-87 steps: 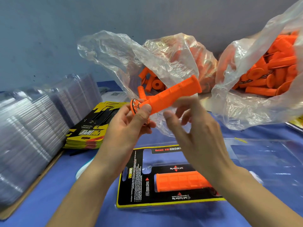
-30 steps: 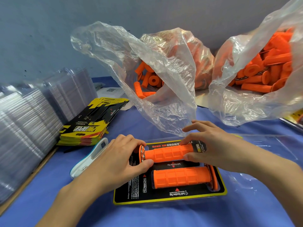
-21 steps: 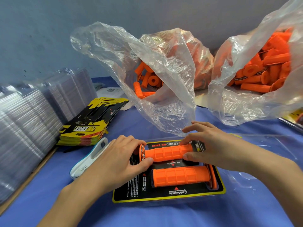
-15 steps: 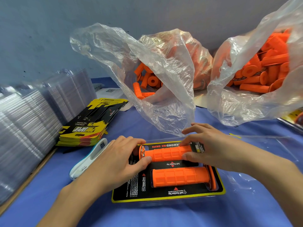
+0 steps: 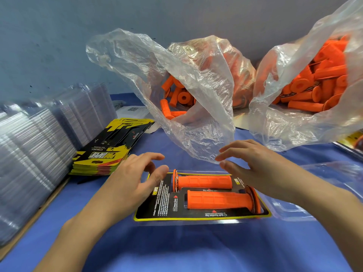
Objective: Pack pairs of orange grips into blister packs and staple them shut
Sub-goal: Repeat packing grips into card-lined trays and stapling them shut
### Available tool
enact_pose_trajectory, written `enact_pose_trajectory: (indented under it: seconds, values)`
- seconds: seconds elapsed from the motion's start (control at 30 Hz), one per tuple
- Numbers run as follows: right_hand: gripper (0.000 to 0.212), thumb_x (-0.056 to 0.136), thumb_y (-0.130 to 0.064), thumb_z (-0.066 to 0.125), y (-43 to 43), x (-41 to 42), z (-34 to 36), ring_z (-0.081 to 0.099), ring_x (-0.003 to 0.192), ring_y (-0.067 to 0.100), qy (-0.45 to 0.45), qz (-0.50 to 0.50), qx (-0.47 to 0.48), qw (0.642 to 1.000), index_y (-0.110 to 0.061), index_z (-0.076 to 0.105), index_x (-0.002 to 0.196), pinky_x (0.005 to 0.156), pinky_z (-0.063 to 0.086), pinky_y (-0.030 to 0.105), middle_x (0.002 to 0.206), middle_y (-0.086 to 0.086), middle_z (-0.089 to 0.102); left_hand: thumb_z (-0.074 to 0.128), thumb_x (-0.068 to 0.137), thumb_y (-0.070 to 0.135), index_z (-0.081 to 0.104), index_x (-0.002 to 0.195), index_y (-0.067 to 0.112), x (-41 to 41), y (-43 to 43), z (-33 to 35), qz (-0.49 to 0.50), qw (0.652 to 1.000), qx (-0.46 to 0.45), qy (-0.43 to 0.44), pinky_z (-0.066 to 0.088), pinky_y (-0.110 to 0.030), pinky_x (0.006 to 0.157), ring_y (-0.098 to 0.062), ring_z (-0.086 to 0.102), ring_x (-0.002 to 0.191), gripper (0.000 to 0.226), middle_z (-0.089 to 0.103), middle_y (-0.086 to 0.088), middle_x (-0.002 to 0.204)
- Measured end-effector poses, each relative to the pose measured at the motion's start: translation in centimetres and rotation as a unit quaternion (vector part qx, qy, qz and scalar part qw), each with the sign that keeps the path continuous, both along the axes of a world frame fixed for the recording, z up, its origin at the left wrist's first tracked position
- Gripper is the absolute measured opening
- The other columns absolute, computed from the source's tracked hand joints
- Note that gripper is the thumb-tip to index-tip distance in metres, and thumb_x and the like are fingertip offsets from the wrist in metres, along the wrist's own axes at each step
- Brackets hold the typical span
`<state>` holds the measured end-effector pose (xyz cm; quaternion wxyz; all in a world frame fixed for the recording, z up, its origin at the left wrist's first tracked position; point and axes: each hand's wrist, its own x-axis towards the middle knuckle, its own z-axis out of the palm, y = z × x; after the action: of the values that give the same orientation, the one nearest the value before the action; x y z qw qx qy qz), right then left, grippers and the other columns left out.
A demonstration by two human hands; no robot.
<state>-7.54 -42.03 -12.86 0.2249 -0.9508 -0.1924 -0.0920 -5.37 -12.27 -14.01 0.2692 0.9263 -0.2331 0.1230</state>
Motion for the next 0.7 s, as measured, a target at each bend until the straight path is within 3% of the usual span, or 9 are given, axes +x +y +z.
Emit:
enact_pose_trajectory:
  seconds: [0.17, 0.27, 0.33, 0.4, 0.53, 0.6, 0.7]
  values:
    - [0.037, 0.092, -0.052, 0.039, 0.4, -0.2, 0.3, 0.042, 0.121, -0.002, -0.025, -0.011, 0.011, 1.0, -0.044, 0.062, 0.119, 0.098, 0.039, 0.025, 0.123, -0.029, 0.056, 0.043, 0.086, 0.06, 0.06, 0.116, 0.035, 0.3, 0.5, 0.3, 0.043, 0.998, -0.04, 0.013, 0.038, -0.01, 0.074, 0.001, 0.053, 0.093, 0.042, 0.06, 0.014, 0.089]
    - [0.031, 0.095, -0.042, 0.044, 1.1, -0.8, 0.4, 0.045, 0.109, -0.003, -0.093, -0.027, 0.071, 0.993, -0.04, 0.063, 0.119, 0.09, 0.036, 0.015, 0.109, -0.031, 0.055, 0.054, 0.093, 0.044, 0.059, 0.116, 0.03, 0.7, 0.7, 0.2, 0.081, 0.994, -0.064, 0.043, 0.039, -0.009, 0.067, 0.002, 0.054, 0.081, 0.027, 0.06, 0.007, 0.085]
    - [0.025, 0.099, -0.031, 0.048, 2.1, -1.6, 0.4, 0.048, 0.102, 0.002, -0.134, -0.028, 0.093, 0.986, -0.034, 0.066, 0.117, 0.085, 0.037, 0.015, 0.104, -0.026, 0.057, 0.057, 0.094, 0.04, 0.057, 0.119, 0.028, 0.8, 0.7, 0.0, 0.112, 0.988, -0.067, 0.078, 0.04, -0.013, 0.065, -0.004, 0.056, 0.077, 0.028, 0.058, 0.006, 0.089]
    - [0.022, 0.101, -0.025, 0.05, 3.5, -3.1, 0.1, 0.054, 0.097, 0.012, -0.178, -0.016, 0.042, 0.983, -0.03, 0.069, 0.113, 0.081, 0.044, 0.027, 0.103, -0.016, 0.063, 0.059, 0.093, 0.042, 0.055, 0.121, 0.026, 0.5, 0.7, -0.1, 0.144, 0.981, -0.069, 0.107, 0.044, -0.028, 0.072, -0.011, 0.056, 0.078, 0.032, 0.058, 0.003, 0.093]
    - [0.021, 0.096, -0.033, 0.049, 6.2, -6.5, -2.0, 0.059, 0.081, 0.022, -0.243, 0.001, -0.066, 0.968, -0.028, 0.068, 0.105, 0.07, 0.049, 0.037, 0.094, -0.007, 0.064, 0.061, 0.092, 0.042, 0.056, 0.116, 0.027, -1.0, 1.0, -1.1, 0.195, 0.961, -0.138, 0.139, 0.054, -0.044, 0.079, -0.023, 0.059, 0.082, 0.029, 0.059, 0.002, 0.094]
    - [0.016, 0.092, -0.033, 0.056, 7.4, -7.8, -3.4, 0.06, 0.078, 0.022, -0.252, -0.003, -0.078, 0.965, -0.028, 0.069, 0.099, 0.067, 0.051, 0.038, 0.091, -0.006, 0.064, 0.062, 0.092, 0.041, 0.057, 0.118, 0.025, -2.1, 1.2, -2.3, 0.216, 0.95, -0.164, 0.153, 0.054, -0.036, 0.072, -0.022, 0.061, 0.077, 0.031, 0.061, 0.002, 0.091]
    - [0.019, 0.087, -0.043, 0.059, 8.4, -8.6, -4.7, 0.061, 0.072, 0.019, -0.259, -0.009, -0.105, 0.96, -0.029, 0.072, 0.09, 0.061, 0.05, 0.032, 0.085, -0.006, 0.063, 0.062, 0.093, 0.04, 0.056, 0.124, 0.017, -3.3, 1.2, -3.8, 0.212, 0.932, -0.216, 0.202, 0.045, -0.02, 0.047, -0.013, 0.061, 0.058, 0.039, 0.063, 0.001, 0.087]
